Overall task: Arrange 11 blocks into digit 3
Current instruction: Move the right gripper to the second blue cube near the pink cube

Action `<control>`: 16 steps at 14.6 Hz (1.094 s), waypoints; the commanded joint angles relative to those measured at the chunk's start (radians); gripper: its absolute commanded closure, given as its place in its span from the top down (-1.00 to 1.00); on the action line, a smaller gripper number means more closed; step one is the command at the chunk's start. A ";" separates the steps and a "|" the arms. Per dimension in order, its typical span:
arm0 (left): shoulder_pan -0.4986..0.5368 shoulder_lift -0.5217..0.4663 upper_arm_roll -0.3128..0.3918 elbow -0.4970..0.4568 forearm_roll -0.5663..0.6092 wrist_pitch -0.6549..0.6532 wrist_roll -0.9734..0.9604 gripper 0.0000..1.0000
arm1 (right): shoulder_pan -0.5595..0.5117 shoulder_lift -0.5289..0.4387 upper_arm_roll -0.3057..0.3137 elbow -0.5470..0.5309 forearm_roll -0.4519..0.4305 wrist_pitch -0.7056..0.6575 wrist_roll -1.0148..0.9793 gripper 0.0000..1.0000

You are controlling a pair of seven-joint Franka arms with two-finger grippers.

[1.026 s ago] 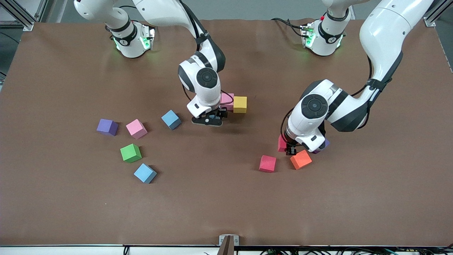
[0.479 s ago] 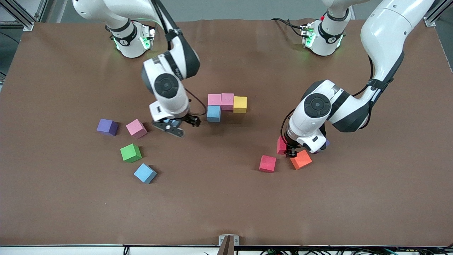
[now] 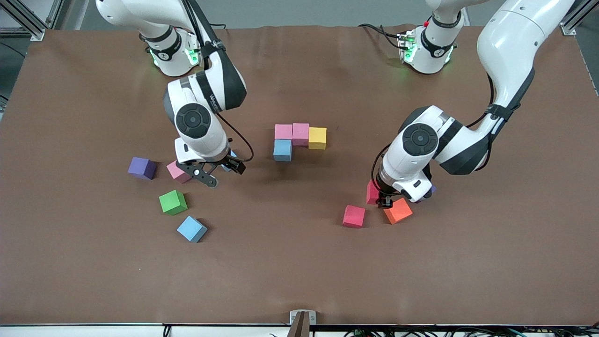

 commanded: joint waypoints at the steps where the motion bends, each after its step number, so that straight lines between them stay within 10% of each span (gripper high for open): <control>1: 0.004 -0.006 -0.004 -0.008 0.007 0.009 -0.015 -0.06 | 0.004 -0.149 -0.009 -0.223 -0.014 0.133 0.034 1.00; 16: 0.008 0.000 -0.004 -0.018 0.011 0.009 -0.012 -0.06 | 0.037 -0.056 0.020 -0.443 0.120 0.491 0.082 0.95</control>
